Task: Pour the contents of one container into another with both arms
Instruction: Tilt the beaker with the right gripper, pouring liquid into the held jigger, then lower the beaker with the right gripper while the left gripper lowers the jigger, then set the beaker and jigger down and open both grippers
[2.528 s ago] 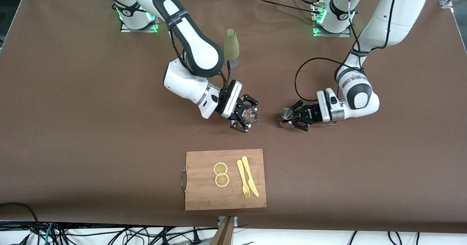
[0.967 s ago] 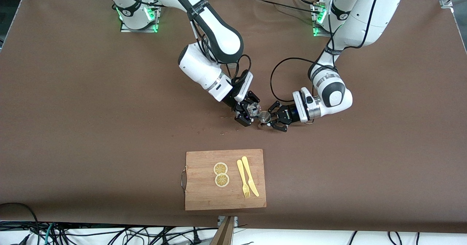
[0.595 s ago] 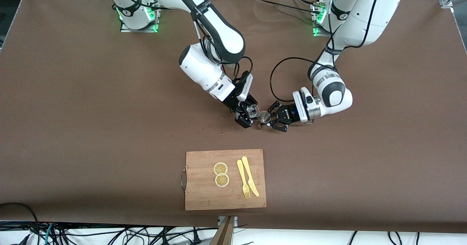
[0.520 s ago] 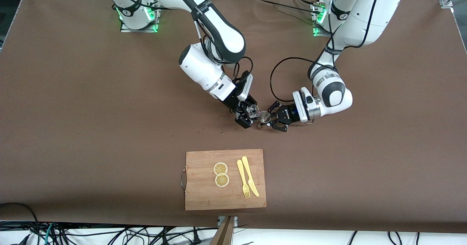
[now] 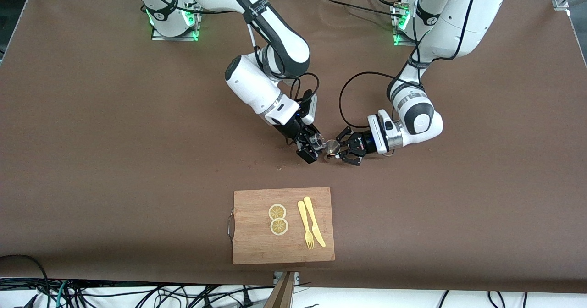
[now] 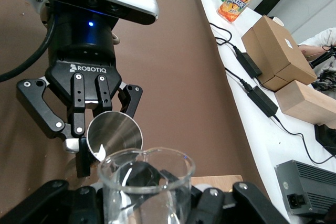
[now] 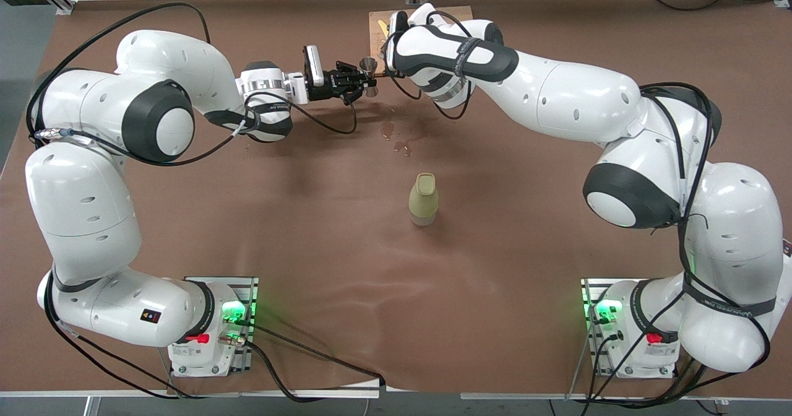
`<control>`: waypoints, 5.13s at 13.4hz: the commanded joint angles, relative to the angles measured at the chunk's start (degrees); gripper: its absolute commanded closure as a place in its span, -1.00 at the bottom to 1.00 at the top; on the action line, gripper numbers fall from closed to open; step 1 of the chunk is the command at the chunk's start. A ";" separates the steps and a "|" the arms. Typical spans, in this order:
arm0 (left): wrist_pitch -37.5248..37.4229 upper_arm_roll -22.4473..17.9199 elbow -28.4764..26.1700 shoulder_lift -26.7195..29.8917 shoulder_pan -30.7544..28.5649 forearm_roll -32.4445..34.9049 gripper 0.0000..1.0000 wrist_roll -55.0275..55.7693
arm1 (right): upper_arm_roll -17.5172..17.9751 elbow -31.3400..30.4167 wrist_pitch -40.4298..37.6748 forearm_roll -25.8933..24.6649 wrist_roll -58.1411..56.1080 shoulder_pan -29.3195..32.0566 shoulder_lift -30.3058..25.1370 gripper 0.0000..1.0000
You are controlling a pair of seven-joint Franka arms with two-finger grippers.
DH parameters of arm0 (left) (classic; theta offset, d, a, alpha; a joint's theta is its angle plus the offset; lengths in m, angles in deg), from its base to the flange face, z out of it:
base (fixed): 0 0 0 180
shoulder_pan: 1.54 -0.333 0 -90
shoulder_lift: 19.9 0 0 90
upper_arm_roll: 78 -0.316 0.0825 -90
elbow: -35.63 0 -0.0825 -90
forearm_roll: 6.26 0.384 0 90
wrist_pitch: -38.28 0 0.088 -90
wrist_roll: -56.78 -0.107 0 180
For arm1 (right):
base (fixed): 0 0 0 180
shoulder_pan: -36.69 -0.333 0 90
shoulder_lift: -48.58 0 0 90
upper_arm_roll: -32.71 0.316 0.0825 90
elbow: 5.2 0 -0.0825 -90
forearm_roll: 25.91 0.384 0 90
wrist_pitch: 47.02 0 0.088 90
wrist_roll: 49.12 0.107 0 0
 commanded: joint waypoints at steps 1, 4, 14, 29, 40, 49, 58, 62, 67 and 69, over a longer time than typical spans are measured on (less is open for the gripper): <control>0.89 -0.02 -0.39 1.27 0.59 -1.91 1.00 0.81 | -0.27 0.45 0.94 -1.74 0.20 -0.39 0.49 1.00; 0.98 0.42 -0.48 1.27 1.12 -3.31 1.00 0.81 | -0.18 0.71 0.85 -5.87 0.55 -0.04 1.02 1.00; 2.29 0.86 -0.39 1.27 1.21 -4.28 1.00 1.60 | -0.19 0.71 2.33 -10.35 0.02 -0.47 1.20 0.95; 2.03 0.86 -0.74 1.45 0.94 -4.20 1.00 2.39 | 0.26 0.45 3.48 -1.06 3.01 -0.91 1.37 0.94; -11.82 0.69 -4.96 1.80 -12.39 11.94 1.00 -1.04 | -0.19 0.54 -14.49 17.33 3.01 7.15 -1.97 0.94; -31.27 -9.31 -3.91 -0.40 -24.37 40.95 1.00 -7.27 | -0.36 -6.21 -58.00 16.89 -11.90 30.70 -0.92 0.94; -42.70 -19.70 8.64 -7.85 -27.44 59.77 1.00 -12.97 | -0.36 -8.96 -77.55 -1.71 -22.82 52.33 6.02 0.91; -44.54 -19.79 12.43 -11.55 -29.46 64.35 1.00 -18.08 | -0.36 -8.96 -78.78 -4.47 -31.95 56.65 11.03 0.89; -48.23 -19.79 17.79 -14.11 -30.35 65.16 1.00 -19.94 | -0.36 -9.13 -79.04 -4.29 -34.78 57.62 13.76 -0.94; -48.33 -20.23 18.33 -14.20 -30.35 61.74 1.00 -17.22 | -0.62 -9.05 -80.71 -4.55 -34.34 58.41 13.33 -1.00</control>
